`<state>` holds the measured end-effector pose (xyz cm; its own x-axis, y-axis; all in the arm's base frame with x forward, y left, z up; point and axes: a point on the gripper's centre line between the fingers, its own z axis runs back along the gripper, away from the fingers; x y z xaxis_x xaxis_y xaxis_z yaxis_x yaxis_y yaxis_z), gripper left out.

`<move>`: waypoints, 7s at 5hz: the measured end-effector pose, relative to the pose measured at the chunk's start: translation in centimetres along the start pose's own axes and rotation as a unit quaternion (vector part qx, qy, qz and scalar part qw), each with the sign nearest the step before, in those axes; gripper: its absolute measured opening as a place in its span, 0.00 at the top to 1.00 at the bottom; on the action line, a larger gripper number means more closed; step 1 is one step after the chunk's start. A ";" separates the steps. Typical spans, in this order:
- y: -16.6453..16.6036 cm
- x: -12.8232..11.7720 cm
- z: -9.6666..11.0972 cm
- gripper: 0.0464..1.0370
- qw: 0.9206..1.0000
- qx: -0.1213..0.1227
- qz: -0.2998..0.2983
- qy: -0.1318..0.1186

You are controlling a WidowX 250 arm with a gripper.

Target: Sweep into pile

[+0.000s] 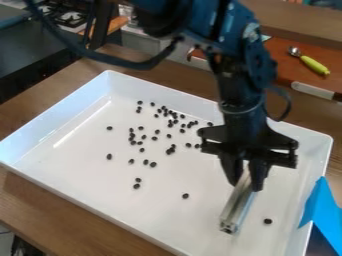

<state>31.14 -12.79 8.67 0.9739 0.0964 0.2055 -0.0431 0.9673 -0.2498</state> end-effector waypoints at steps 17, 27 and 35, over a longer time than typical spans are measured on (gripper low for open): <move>-1.7 6.1 -1.2 0.73 1.000 0.004 0.022 -0.021; 22.4 5.4 5.0 0.73 0.996 0.024 0.075 -0.033; 8.2 -0.7 -1.8 0.73 0.999 -0.003 -0.042 -0.010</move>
<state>30.52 -5.35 4.76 0.9695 0.0187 0.2444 0.0409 0.9707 -0.2366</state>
